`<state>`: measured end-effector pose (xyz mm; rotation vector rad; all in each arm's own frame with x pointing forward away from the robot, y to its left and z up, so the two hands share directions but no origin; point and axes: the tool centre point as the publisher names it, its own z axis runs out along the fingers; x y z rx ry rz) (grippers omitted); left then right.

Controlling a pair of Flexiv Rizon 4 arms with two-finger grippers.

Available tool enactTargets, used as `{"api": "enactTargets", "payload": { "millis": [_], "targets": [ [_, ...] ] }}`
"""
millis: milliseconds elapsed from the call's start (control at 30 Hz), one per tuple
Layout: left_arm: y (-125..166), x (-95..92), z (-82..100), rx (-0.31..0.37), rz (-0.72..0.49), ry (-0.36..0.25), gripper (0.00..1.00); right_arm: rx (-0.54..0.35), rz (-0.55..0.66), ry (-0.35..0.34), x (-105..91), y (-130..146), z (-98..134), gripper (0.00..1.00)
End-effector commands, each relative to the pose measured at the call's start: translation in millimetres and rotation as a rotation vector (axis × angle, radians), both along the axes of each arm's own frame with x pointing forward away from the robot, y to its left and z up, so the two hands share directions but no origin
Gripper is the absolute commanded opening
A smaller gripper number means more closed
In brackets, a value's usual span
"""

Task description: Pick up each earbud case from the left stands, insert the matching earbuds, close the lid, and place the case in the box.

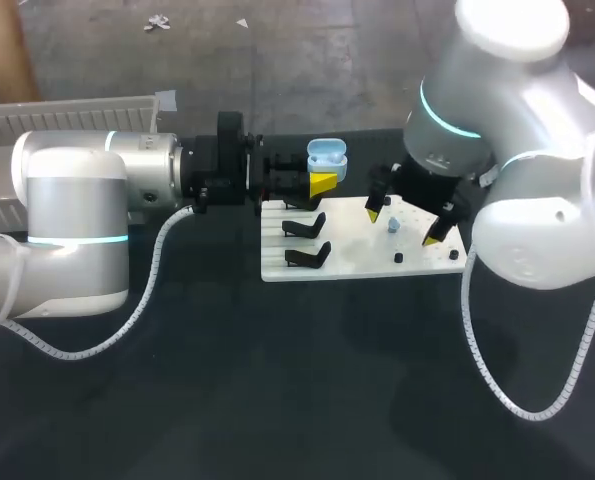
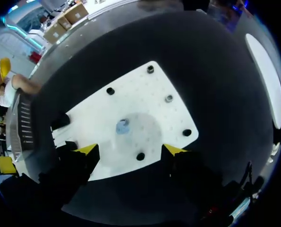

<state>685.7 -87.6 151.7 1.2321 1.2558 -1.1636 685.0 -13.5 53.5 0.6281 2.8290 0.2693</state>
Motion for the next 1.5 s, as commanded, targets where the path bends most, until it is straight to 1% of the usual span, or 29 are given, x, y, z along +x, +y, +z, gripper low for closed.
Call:
{"api": "enactTargets", "payload": {
  "millis": [33, 100, 133, 167, 267, 367, 500, 567, 733, 833, 1167, 1500],
  "targets": [
    [-0.2, -0.6, -0.6, -0.003, 0.003, -0.003, 0.00, -0.026, -0.012, -0.031, 5.1, 0.6, -6.2, 0.81],
    [-0.2, -0.6, -0.6, -0.003, 0.003, -0.003, 0.00, -0.002, -0.029, -0.042, 7.3, -0.2, -7.4, 0.81],
    [-0.2, -0.6, -0.6, -0.003, 0.003, -0.003, 0.00, -0.013, -0.026, -0.047, 8.4, -0.4, -7.8, 0.82],
    [-0.2, -0.6, -0.6, -0.003, 0.003, -0.003, 0.00, -0.013, -0.028, -0.051, 10.1, -0.1, -8.5, 0.80],
    [-0.2, -0.6, -0.6, -0.003, 0.003, -0.003, 0.00, -0.010, -0.029, -0.056, 12.9, 1.5, -10.0, 0.79],
    [-0.2, -0.6, -0.6, -0.003, 0.003, -0.003, 0.00, -0.011, -0.030, -0.058, 15.4, 3.2, -11.9, 0.76],
    [-0.2, -0.6, -0.6, -0.003, 0.003, -0.003, 0.00, -0.013, -0.028, -0.057, 18.5, 4.2, -16.2, 0.67],
    [-0.2, -0.6, -0.6, -0.003, 0.003, -0.003, 0.00, -0.020, -0.023, -0.054, 19.7, 4.4, -17.4, 0.66],
    [-0.2, -0.6, -0.6, -0.003, 0.003, -0.003, 0.00, -0.014, -0.026, -0.056, 23.2, 6.1, -19.5, 0.58],
    [-0.2, -0.6, -0.6, -0.003, 0.003, -0.003, 0.00, -0.008, -0.036, -0.049, 24.6, 6.5, -21.8, 0.49],
    [-0.2, -0.6, -0.6, -0.003, 0.003, -0.003, 0.00, -0.011, -0.040, -0.051, 27.6, 6.0, -25.5, 0.47],
    [-0.2, -0.6, -0.6, -0.003, 0.003, -0.003, 0.00, -0.010, -0.042, -0.056, 29.4, 6.4, -23.5, 0.45]
  ]
}}
